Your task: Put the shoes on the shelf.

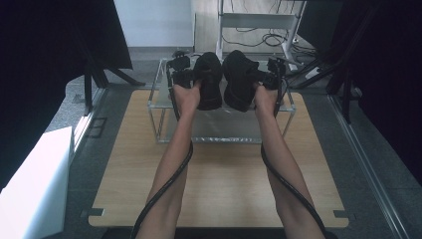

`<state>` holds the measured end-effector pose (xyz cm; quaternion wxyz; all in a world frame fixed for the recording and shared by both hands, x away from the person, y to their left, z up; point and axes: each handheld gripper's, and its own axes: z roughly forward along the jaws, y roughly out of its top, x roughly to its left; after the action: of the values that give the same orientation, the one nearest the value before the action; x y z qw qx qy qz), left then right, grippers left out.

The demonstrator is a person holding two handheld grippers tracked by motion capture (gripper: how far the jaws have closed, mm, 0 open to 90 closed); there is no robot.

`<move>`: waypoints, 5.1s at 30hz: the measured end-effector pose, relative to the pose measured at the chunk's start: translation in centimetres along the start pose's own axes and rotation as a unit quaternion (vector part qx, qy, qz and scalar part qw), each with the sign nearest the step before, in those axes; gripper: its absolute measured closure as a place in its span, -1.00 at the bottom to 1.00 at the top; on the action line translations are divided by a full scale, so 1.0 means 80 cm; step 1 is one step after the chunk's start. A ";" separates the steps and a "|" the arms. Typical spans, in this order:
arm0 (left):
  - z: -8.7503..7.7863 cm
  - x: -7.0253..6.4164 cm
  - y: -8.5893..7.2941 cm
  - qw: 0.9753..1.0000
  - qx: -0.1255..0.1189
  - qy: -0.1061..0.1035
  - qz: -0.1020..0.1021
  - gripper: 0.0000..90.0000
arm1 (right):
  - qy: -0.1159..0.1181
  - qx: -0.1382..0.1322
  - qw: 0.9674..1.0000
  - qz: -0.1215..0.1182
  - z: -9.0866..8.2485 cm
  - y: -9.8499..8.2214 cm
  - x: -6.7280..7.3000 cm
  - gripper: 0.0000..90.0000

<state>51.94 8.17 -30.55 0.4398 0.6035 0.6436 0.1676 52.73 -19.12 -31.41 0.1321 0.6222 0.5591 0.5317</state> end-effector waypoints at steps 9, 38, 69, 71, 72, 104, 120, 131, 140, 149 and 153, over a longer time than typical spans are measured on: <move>-0.007 0.005 -0.001 1.000 -0.006 0.007 -0.006 0.62 | 0.000 0.001 1.000 -0.015 0.006 -0.003 0.010 0.39; -0.018 0.020 -0.010 0.994 -0.039 -0.102 -0.010 -0.23 | 0.113 0.001 0.993 -0.026 0.003 -0.011 -0.004 -0.30; -0.109 0.048 -0.097 0.976 -0.062 -0.177 0.111 0.16 | 0.172 0.015 0.979 -0.112 -0.109 -0.061 -0.034 0.38; -0.109 0.049 -0.105 0.973 -0.059 -0.197 0.105 0.27 | 0.191 0.018 0.976 -0.108 -0.114 -0.071 -0.034 0.51; -0.109 0.049 -0.108 0.972 -0.056 -0.204 0.105 0.35 | 0.200 0.019 0.974 -0.108 -0.116 -0.077 -0.033 0.59; -0.057 0.046 -0.114 0.976 -0.027 -0.200 0.080 0.72 | 0.237 0.028 0.970 -0.042 -0.058 -0.117 -0.036 0.99; -0.092 0.038 -0.145 0.971 -0.043 -0.187 0.143 -0.25 | 0.247 0.041 0.961 -0.119 -0.088 -0.137 -0.043 0.07; -0.099 0.047 -0.179 0.973 -0.011 -0.163 0.160 -0.63 | 0.201 0.041 0.963 -0.177 -0.111 -0.154 -0.048 -0.32; -0.121 0.061 -0.199 0.974 -0.019 -0.121 0.190 -0.79 | 0.173 0.059 0.960 -0.210 -0.136 -0.172 -0.064 -0.61; -0.142 0.075 -0.222 0.965 -0.007 -0.079 0.249 -0.99 | 0.149 0.065 0.957 -0.241 -0.170 -0.183 -0.083 -0.69; -0.152 0.080 -0.236 0.962 -0.001 -0.071 0.265 -1.00 | 0.139 0.068 0.954 -0.255 -0.184 -0.192 -0.091 -0.70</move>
<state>31.44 13.85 -40.15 0.4250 0.7623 0.4278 0.2349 33.70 -26.36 -40.91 0.1417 0.3862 0.7472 0.5220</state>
